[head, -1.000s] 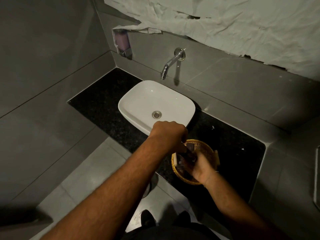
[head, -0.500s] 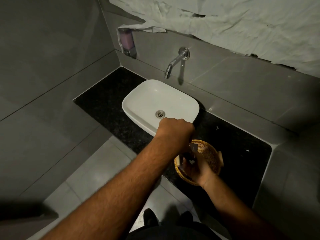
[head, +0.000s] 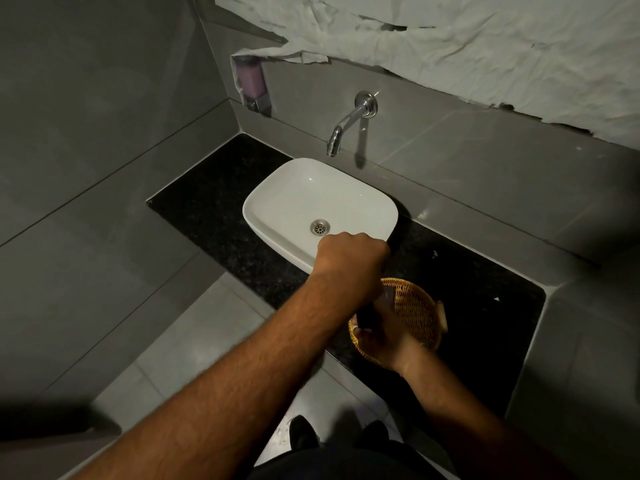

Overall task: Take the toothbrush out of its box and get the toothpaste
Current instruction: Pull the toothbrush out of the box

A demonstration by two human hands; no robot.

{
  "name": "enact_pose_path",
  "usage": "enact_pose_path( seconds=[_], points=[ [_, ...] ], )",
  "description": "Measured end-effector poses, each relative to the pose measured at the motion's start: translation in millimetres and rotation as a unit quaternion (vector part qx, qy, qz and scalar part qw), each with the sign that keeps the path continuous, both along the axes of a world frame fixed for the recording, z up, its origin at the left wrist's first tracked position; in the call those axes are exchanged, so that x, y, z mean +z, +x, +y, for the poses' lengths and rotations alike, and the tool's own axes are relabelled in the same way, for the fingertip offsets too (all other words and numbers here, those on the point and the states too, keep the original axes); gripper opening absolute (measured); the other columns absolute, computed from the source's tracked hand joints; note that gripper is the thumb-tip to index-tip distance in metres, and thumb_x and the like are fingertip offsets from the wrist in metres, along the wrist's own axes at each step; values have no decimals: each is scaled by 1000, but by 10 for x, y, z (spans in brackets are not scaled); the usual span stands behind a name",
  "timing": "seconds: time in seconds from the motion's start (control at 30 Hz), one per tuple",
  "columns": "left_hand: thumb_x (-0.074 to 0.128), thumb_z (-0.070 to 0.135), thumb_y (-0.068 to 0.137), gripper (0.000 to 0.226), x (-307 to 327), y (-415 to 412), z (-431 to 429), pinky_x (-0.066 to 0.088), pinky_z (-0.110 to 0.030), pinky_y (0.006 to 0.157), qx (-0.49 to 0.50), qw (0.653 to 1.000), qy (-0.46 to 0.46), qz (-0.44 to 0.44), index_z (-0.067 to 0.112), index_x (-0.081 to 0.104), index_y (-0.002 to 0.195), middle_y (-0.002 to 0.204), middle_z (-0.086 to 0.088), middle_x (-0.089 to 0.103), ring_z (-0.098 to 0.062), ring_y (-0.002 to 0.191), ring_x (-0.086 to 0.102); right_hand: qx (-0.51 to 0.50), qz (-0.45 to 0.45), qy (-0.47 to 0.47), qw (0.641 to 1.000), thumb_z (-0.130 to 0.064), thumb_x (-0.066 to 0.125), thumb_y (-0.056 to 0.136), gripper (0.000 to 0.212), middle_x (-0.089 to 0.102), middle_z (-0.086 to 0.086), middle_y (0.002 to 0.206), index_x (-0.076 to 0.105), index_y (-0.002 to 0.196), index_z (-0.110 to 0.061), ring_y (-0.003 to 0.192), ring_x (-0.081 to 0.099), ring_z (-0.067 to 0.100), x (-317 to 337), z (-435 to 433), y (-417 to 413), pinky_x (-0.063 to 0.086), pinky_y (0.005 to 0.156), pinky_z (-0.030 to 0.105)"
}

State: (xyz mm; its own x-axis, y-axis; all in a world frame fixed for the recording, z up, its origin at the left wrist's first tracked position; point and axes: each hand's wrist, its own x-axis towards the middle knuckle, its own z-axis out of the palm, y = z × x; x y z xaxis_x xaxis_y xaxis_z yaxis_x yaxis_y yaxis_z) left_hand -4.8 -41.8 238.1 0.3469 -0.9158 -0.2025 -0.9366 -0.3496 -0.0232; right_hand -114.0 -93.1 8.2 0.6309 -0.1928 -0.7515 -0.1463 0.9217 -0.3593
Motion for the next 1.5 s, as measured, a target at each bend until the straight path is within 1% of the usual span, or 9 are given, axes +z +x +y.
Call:
enact_pose_path(
  seconds=[0.23,0.47,0.67,0.77,0.9,1.0,1.13,1.3,1.5],
  points=[
    [79,41,94,33,-16,61,-18,52,-34,69,2,991,-107,84,30,73,125,111,1,78,-27,106,73,-4,-72,42,996,-56,87,41,66,66,6,80,70,85,-10,55,66,17,183,72,74,55,43,24],
    [90,41,87,41,-135,130,30,59,-46,92,30,930,-188,314,21,74,120,112,-3,75,-24,107,71,-14,-58,45,997,-70,39,98,66,62,5,71,65,81,-13,44,48,11,295,37,126,37,35,18],
    [95,21,85,24,-361,235,185,62,-45,90,56,868,-158,468,17,81,105,103,-3,82,-19,95,77,2,-32,33,999,-29,52,96,24,62,2,59,60,78,-15,38,45,7,378,118,309,33,30,17],
    [97,40,77,27,-390,266,241,60,-45,71,92,844,-240,471,29,73,81,75,6,74,-17,72,71,32,-45,21,998,-36,65,89,26,65,0,61,68,71,-17,40,51,7,383,159,326,35,33,17],
    [94,60,64,65,-401,290,274,65,-52,94,163,802,-339,464,21,75,112,108,-2,84,-23,105,80,62,-54,29,996,-50,60,96,39,67,-5,65,71,72,-22,45,54,5,392,181,345,36,34,19],
    [91,76,62,63,-399,321,312,68,-40,91,197,792,-383,432,38,75,110,106,16,84,-2,100,80,83,-59,9,995,-53,66,92,39,69,-5,66,75,71,-22,46,57,7,457,195,360,37,35,20],
    [85,81,66,59,-392,320,342,68,-46,84,245,779,-410,406,33,74,99,90,11,81,-11,87,79,111,-75,-7,991,-57,67,85,39,72,-5,68,80,76,-22,49,62,8,541,240,372,39,35,20],
    [83,68,78,56,-324,330,383,60,-58,76,224,780,-418,408,15,62,83,73,2,60,-36,79,68,89,-90,-12,992,-58,59,96,43,76,-5,77,84,90,-24,56,67,7,534,279,336,43,38,20],
    [83,79,66,53,-179,268,476,64,-47,82,179,835,-389,346,41,64,98,87,16,74,-12,85,73,103,-207,26,973,-47,74,93,28,79,1,84,82,95,-19,67,75,13,655,263,311,57,51,26]
  ],
)
